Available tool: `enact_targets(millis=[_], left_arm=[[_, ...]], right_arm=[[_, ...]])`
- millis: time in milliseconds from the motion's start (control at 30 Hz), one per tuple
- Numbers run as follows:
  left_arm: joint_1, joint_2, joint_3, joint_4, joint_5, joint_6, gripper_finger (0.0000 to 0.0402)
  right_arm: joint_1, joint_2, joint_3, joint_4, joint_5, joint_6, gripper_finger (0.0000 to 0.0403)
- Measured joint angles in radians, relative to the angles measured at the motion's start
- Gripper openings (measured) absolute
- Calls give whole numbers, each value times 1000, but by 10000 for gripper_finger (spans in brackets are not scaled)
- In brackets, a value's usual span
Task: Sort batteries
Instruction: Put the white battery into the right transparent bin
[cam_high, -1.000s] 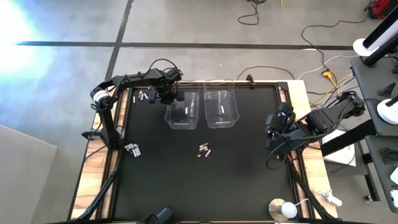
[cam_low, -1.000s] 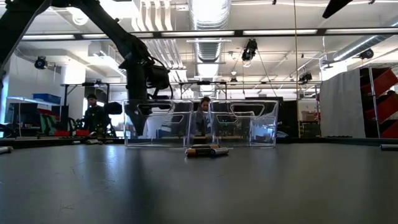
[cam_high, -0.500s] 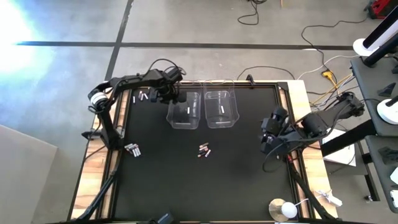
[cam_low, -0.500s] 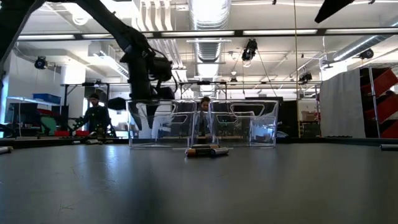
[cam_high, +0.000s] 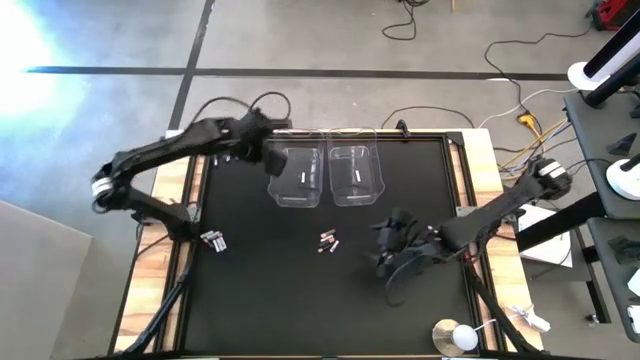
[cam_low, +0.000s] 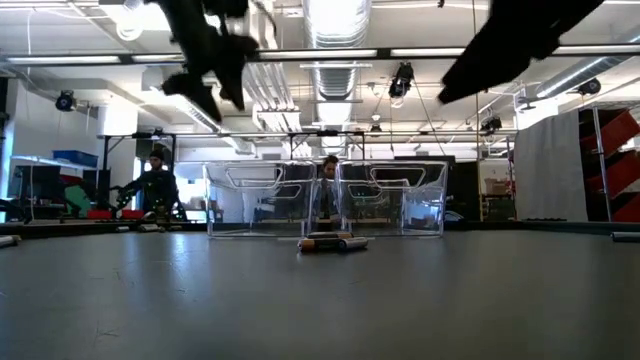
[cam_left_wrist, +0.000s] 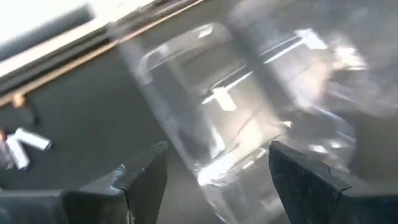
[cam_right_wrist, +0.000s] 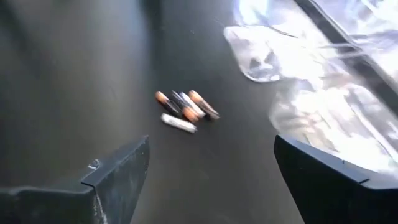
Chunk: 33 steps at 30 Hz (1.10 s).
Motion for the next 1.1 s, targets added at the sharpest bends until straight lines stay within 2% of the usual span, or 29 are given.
enact_targets(millis=[167,300,433,567,733,900,1100], left_arm=[[-237,-149,0,34,-109,41,253],[-440,-218,0,93,-155,92,253],[-609,-248,-1,164,-157,115,252],[-731,-256,-1,214,-177,112,252],[-821,-254,-1,197,-284,63,252],[-870,-253,-1,191,-288,12,252],[-884,-253,-2,182,-322,-10,252]], right_arm=[[0,217,21,235,29,55,349],[0,341,80,250,131,196,348],[-1,446,125,248,115,282,348],[-6,514,161,249,100,303,349],[-27,549,177,251,100,303,350],[-86,566,142,259,86,329,350],[-131,578,126,406,0,242,346]])
